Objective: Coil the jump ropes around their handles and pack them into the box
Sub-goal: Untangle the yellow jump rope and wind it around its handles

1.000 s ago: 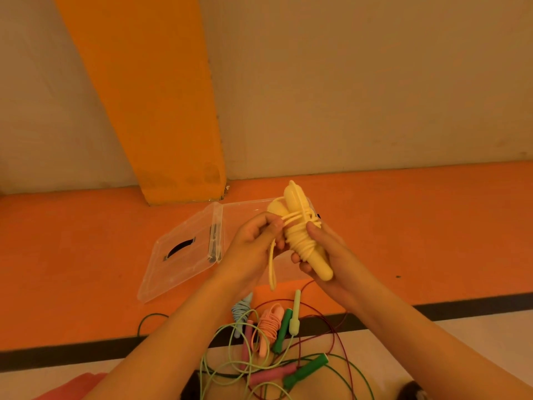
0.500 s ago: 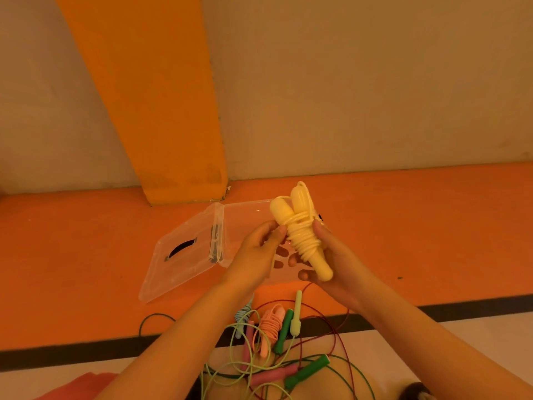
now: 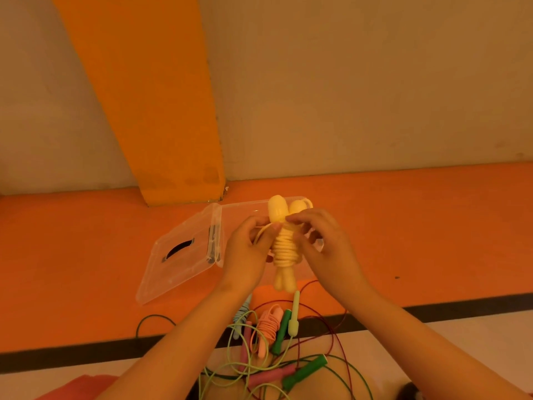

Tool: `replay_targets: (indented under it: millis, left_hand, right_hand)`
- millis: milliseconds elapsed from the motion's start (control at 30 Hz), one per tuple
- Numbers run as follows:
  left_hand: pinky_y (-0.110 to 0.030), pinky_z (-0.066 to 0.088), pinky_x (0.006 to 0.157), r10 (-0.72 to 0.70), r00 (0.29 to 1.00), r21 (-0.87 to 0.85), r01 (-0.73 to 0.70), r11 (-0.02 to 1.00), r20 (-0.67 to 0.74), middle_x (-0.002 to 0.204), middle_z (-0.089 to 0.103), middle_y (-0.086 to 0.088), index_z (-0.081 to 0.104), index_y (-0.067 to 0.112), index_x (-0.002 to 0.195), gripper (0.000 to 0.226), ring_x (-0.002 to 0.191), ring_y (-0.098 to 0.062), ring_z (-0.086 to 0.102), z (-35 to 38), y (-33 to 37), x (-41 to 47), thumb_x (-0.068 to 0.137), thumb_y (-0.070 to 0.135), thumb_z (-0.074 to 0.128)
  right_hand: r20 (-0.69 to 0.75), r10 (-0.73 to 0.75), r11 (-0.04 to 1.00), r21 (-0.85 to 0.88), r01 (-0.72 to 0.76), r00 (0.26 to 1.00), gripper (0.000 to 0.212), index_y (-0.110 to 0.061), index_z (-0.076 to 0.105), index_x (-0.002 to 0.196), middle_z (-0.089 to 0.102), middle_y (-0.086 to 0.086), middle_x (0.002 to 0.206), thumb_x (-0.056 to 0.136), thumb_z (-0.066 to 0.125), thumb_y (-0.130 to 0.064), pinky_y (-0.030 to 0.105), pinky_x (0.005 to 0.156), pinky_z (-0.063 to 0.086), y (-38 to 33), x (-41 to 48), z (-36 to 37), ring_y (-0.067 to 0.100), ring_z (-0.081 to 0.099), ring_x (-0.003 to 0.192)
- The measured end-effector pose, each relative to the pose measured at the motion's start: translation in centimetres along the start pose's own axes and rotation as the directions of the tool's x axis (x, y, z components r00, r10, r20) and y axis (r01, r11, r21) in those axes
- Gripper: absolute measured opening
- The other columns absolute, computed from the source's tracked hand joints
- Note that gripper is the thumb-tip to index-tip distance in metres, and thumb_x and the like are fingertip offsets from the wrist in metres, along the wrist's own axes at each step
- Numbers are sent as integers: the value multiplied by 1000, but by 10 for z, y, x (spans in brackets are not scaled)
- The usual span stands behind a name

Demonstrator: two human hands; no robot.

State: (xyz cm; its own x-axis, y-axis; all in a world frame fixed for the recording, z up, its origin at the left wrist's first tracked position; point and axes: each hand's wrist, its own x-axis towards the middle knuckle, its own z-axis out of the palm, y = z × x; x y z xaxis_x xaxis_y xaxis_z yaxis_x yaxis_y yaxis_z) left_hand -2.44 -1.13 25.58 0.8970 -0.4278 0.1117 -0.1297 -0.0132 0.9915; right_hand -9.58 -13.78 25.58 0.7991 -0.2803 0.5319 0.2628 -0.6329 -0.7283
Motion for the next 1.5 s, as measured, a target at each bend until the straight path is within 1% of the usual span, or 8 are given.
replay_targets:
  millis: [167, 333, 533, 667, 867, 1033, 1233, 1500]
  left_hand:
    - [-35, 56, 75, 114, 992, 67, -117, 991, 44, 94, 71, 1, 67, 21, 99, 10, 89, -16, 68, -5, 2, 1, 90, 19, 64]
    - [-18, 50, 74, 137, 978, 73, -150, 986, 156, 91, 71, 19, 67, 33, 96, 13, 88, 0, 65, -4, 8, -2, 85, 32, 61]
    - [-20, 52, 75, 21, 984, -81, -7, 997, 177, 101, 70, 0, 62, 12, 109, 49, 92, -10, 67, -8, 11, -5, 66, 34, 71]
    - [-27, 54, 76, -104, 962, -348, 191, 918, 254, 106, 68, -6, 60, 3, 115, 46, 93, -13, 65, -9, 12, -5, 78, 26, 74]
    - [-50, 54, 83, -120, 946, -437, 249, 864, 302, 121, 63, -10, 58, 11, 121, 43, 103, -29, 64, -2, 3, -8, 81, 20, 70]
    - [-36, 57, 83, -81, 983, -250, 122, 960, 167, 115, 68, -4, 61, 15, 113, 38, 106, -19, 66, -1, 8, -5, 77, 6, 72]
    - [-17, 52, 78, 40, 986, -5, -40, 999, 164, 105, 69, 7, 66, 25, 108, 40, 102, -5, 63, 1, 8, -11, 75, 5, 77]
    - [-9, 43, 75, 254, 949, 271, -297, 915, 185, 107, 59, 26, 56, 48, 97, 55, 97, 6, 56, 1, 11, -17, 66, 12, 84]
  right_hand:
    - [52, 48, 994, 91, -53, 997, 28, -27, 64, 112, 53, -7, 105, 86, 66, -17, 20, 70, 48, 2, -1, -1, 13, 55, 89]
    - [7, 80, 994, 70, -81, 997, 29, -40, 62, 105, 52, -10, 98, 83, 71, -23, 21, 64, 45, 0, -4, -2, 12, 53, 78]
    - [-19, 108, 988, 114, -105, 994, 26, -30, 69, 105, 52, -4, 93, 86, 66, -12, 13, 64, 42, 1, 1, -9, 7, 52, 77]
    - [-97, 140, 972, 205, -118, 985, 29, -35, 67, 96, 55, -7, 90, 86, 66, -8, 26, 64, 49, 0, 8, -14, 7, 55, 76]
    - [-105, 152, 965, 231, -125, 983, 30, -39, 67, 86, 56, -13, 86, 84, 69, -9, 33, 63, 49, -8, 10, -11, 5, 54, 73]
    - [-74, 165, 973, 177, -150, 984, 21, -30, 71, 92, 55, -3, 85, 84, 68, -10, 35, 63, 51, -6, 11, -13, 8, 55, 73]
    - [-61, 66, 995, -68, -70, 996, 21, -30, 71, 104, 44, -11, 80, 84, 68, -23, 13, 64, 34, -3, 9, -16, 1, 44, 75]
    - [-17, -6, 967, -253, 2, 1000, 19, -23, 77, 94, 49, -5, 82, 78, 72, -31, 23, 71, 33, -6, 18, -22, 15, 42, 89]
